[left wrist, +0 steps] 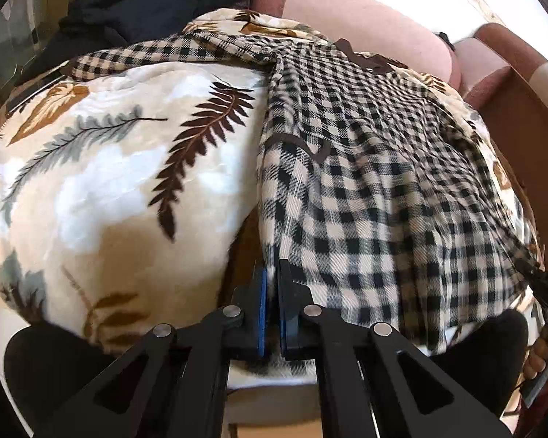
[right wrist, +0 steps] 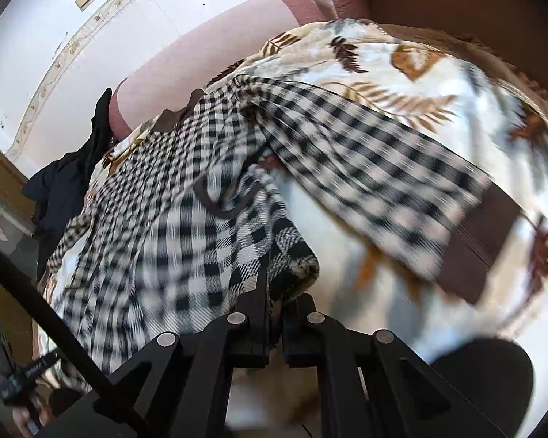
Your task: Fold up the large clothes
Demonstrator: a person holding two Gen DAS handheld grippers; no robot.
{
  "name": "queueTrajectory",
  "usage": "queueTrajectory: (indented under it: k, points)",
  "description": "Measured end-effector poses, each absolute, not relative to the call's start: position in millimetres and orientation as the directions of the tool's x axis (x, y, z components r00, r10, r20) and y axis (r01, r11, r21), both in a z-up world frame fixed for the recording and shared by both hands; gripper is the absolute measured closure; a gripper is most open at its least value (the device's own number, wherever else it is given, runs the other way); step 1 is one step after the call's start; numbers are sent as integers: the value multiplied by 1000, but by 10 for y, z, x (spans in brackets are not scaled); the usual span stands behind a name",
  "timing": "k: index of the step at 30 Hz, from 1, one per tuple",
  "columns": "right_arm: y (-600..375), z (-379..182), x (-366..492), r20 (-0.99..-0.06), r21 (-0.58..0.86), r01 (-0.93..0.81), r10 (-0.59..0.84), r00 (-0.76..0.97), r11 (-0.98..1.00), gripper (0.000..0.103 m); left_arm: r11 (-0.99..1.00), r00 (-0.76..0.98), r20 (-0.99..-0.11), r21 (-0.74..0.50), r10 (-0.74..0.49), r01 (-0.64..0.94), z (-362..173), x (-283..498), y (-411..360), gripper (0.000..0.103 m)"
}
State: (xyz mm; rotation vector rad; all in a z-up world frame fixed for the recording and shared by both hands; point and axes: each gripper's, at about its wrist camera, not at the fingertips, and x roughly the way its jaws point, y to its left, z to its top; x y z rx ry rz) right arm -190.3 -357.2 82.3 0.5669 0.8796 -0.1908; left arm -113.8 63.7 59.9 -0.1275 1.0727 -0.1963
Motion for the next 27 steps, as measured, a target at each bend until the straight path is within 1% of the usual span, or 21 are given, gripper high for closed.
queueTrajectory:
  k: [3,5,8,12,13,14,16,17,18,19,20,21,23,27]
  points:
    - [-3571,764,-2141,-791,388,396,81,606,832,98,978,455,-866,-193,-210,83,579,-1204,758,100]
    - [-3539,691,-2231,-803,395,399,100,588,828,98,983,452,-873,-169,-182,69,566,-1284,832,103]
    - [-3446,617,-2259,-814,400,390,126,567,830,98,986,469,-868,-149,-164,68,578,-1374,926,103]
    - [-3429,664,-2268,-829,358,378,104,549,854,96,991,507,-851,-111,-133,73,644,-1438,963,102]
    - [-3478,685,-2289,-827,359,381,102,553,852,96,992,515,-848,-102,-126,74,660,-1446,964,98]
    - [-3562,726,-2334,-816,372,386,100,569,844,94,992,516,-848,-101,-125,74,672,-1440,959,95]
    - [-3716,791,-2421,-796,393,401,88,599,828,87,991,519,-844,-117,-133,64,691,-1412,957,72]
    - [-3853,842,-2468,-788,391,427,57,613,815,78,990,523,-841,-133,-142,56,699,-1388,957,68]
    - [-3967,881,-2504,-786,370,464,6,618,805,72,988,524,-839,-143,-149,52,705,-1368,941,65]
    - [-4055,917,-2535,-787,348,495,-39,616,796,72,987,523,-838,-153,-157,51,709,-1346,920,65]
    - [-4177,947,-2570,-784,325,536,-95,614,779,70,985,520,-838,-162,-165,53,711,-1328,896,65]
    - [-4329,963,-2607,-778,315,574,-141,612,756,62,984,517,-839,-169,-173,55,709,-1308,863,64]
    - [-4540,951,-2631,-774,304,624,-195,602,720,52,983,510,-841,-174,-182,64,696,-1259,782,60]
    - [-4749,808,-2474,-785,282,638,-210,583,716,51,981,495,-847,-168,-192,94,686,-1217,604,60]
